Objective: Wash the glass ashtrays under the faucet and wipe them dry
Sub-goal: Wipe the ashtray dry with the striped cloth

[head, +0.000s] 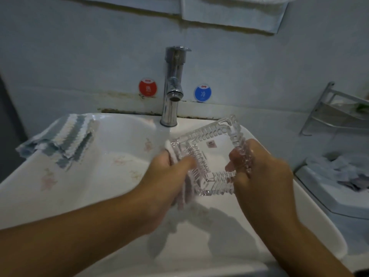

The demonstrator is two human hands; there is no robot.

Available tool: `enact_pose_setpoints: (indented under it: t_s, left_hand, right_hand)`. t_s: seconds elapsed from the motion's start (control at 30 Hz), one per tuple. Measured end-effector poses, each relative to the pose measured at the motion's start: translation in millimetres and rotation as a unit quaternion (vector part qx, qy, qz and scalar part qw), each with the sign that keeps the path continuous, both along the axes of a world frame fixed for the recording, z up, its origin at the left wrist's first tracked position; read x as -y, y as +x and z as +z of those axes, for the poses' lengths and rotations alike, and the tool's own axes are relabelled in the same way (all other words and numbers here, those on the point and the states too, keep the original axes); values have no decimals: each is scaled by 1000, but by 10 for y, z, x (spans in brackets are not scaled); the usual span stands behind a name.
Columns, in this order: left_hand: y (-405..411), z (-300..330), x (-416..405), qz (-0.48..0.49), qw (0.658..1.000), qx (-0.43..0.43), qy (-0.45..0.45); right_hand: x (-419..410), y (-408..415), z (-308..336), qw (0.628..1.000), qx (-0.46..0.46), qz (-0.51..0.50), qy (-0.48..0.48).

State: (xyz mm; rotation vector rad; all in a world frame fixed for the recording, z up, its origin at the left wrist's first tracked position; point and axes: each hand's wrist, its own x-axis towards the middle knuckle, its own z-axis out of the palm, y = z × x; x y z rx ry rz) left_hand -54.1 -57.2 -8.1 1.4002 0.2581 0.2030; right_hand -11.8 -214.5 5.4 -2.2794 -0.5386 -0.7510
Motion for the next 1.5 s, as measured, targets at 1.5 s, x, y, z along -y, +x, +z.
enact_pose_setpoints:
  t_s: [1.5]
  left_hand:
    - [43,36,-97,22,993,24,117]
  right_hand:
    - [3,-42,5,999,26,35,-18]
